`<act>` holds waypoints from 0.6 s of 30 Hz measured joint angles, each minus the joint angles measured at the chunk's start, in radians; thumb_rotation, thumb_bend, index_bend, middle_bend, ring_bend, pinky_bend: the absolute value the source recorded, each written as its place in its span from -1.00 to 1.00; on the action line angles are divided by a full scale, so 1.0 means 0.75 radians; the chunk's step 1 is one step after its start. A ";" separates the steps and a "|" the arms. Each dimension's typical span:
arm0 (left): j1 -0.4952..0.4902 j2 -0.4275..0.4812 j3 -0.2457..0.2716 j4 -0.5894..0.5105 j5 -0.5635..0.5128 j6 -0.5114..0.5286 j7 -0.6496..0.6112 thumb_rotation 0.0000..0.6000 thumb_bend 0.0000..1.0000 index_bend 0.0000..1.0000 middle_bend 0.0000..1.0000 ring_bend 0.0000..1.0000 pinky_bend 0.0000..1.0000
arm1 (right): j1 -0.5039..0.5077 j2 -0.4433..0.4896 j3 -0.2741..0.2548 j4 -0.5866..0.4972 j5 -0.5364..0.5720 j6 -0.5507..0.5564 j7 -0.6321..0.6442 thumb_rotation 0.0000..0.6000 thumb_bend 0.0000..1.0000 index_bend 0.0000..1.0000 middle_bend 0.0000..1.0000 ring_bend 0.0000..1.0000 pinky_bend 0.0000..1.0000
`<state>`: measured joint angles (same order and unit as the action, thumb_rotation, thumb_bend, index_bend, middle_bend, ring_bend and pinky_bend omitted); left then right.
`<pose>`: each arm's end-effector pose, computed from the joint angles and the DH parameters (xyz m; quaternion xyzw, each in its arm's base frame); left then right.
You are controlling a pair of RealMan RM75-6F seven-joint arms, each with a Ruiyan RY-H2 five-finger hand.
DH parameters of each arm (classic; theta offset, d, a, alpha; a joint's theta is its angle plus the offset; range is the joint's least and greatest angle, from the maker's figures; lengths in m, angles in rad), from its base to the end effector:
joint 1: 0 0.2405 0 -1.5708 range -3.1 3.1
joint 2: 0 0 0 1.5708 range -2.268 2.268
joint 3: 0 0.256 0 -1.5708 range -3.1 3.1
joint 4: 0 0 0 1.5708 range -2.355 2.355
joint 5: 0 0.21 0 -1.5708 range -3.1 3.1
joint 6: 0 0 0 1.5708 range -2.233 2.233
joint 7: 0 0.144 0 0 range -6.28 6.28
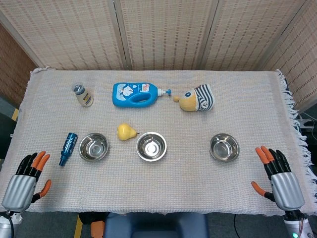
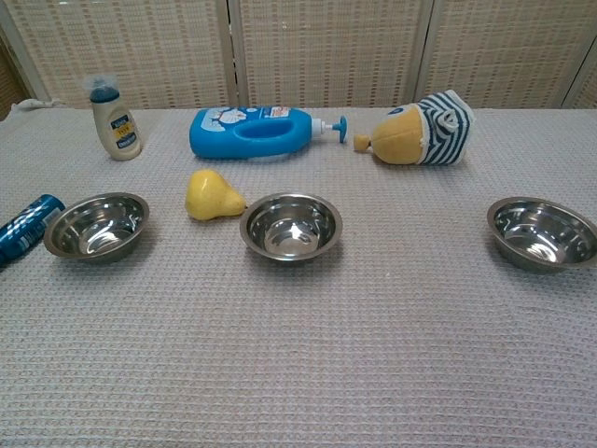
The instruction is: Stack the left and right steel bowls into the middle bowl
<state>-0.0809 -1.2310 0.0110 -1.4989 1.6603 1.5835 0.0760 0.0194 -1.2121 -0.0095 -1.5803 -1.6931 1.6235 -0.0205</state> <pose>-0.3010 0.1660 0.1284 -0.6442 -0.3197 -0.4065 0.5635 -0.2902 -0.1465 0.1329 0.6111 -0.3564 0.4427 0.5509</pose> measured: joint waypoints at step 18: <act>-0.261 -0.254 -0.076 0.131 -0.117 -0.436 0.144 1.00 -0.20 -0.99 -1.00 -1.00 -0.83 | 0.019 0.020 0.036 0.004 0.085 -0.060 0.047 1.00 -0.79 -1.00 -1.00 -1.00 -1.00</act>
<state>-0.2767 -1.4215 -0.0462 -1.4011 1.5726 1.2561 0.1839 0.0339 -1.1967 0.0174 -1.5772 -1.6290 1.5782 0.0147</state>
